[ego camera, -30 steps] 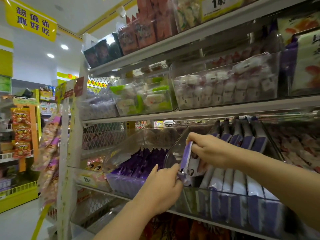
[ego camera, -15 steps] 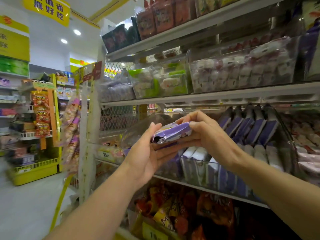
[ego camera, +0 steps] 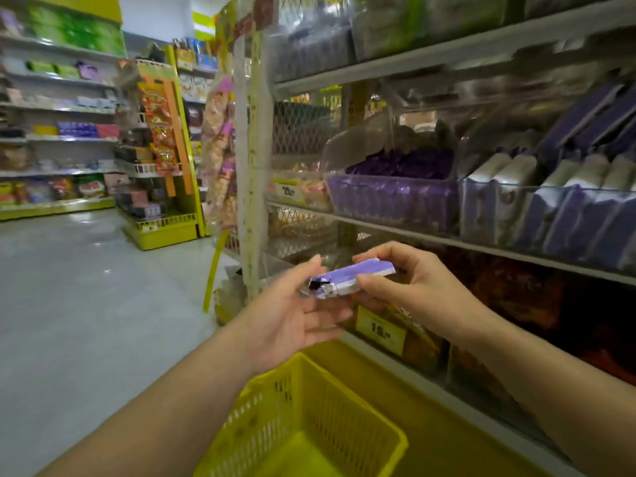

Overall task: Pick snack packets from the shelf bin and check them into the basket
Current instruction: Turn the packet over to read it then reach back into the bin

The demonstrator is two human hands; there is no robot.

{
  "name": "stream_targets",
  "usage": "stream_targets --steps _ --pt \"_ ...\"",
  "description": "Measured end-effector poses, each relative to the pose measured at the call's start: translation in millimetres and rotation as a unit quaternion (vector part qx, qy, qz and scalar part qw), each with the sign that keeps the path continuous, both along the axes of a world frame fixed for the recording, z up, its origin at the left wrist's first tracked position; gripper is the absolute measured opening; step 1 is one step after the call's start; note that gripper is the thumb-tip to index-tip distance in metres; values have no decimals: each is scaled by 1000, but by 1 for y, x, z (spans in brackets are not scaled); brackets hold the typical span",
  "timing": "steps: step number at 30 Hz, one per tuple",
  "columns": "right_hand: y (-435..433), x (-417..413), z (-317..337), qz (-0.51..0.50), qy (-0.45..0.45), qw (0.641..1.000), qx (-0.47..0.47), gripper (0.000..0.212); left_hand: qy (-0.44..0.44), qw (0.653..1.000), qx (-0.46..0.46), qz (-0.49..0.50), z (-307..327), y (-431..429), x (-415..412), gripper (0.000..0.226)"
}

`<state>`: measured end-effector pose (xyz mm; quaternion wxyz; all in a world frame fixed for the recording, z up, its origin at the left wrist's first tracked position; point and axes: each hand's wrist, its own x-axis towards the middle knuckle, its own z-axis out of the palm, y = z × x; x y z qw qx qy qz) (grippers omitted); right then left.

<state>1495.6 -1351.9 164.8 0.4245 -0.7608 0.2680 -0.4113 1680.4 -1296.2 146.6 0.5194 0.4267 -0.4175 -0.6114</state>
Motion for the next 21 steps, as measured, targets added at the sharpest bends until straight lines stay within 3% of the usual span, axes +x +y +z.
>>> stream_targets --steps 2,4,6,8,11,17,21 --pt "-4 7 -18 -3 1 1000 8 24 -93 995 28 -24 -10 8 10 65" --pt "-8 13 -34 -14 11 1000 14 18 -230 972 13 36 -18 11 15 64" --pt "-14 18 -47 -25 30 999 8 14 -366 920 -58 128 -27 9 20 48" --pt "-18 23 -57 -39 43 998 1 12 -438 873 -114 180 -36 6 24 26" --pt "-21 27 -72 -53 69 996 -14 13 -486 839 -150 193 -49 2 28 4" --pt "-23 34 -98 -55 103 993 -18 17 -624 716 -256 182 -74 -6 40 6" --pt "-25 42 -123 -61 118 991 -14 21 -591 736 -249 215 -98 -8 44 5"
